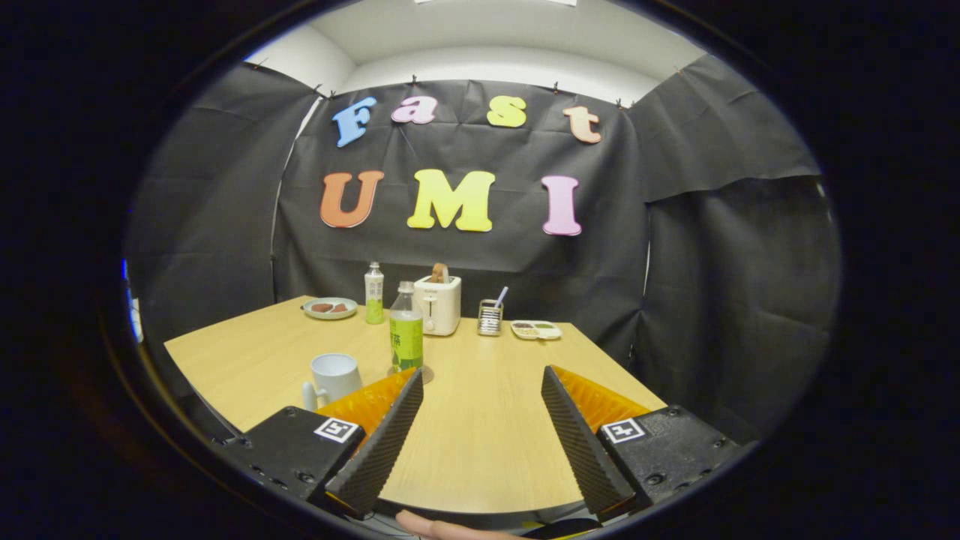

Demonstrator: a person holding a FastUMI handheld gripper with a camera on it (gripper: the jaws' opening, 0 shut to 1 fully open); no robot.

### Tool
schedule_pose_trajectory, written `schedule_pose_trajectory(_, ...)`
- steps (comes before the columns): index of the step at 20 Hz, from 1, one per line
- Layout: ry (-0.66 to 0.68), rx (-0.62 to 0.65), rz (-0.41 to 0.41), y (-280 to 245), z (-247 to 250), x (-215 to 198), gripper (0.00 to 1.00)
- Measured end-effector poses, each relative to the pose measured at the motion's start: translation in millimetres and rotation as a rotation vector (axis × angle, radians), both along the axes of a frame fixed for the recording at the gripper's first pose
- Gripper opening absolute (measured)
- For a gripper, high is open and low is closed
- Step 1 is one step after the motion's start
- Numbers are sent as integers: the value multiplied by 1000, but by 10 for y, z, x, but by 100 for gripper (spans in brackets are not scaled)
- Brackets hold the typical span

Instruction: Take the bottle from table, then pour the juice into the cup, finally place the bottle on the coaster

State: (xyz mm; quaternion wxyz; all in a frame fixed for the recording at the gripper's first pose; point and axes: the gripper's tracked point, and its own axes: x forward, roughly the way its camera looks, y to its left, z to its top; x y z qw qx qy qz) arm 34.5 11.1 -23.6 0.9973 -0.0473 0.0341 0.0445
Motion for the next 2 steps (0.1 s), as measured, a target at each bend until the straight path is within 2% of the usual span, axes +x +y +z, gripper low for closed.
schedule_pose_trajectory(2, -9, -12, -15, -34, 9, 5, 100)
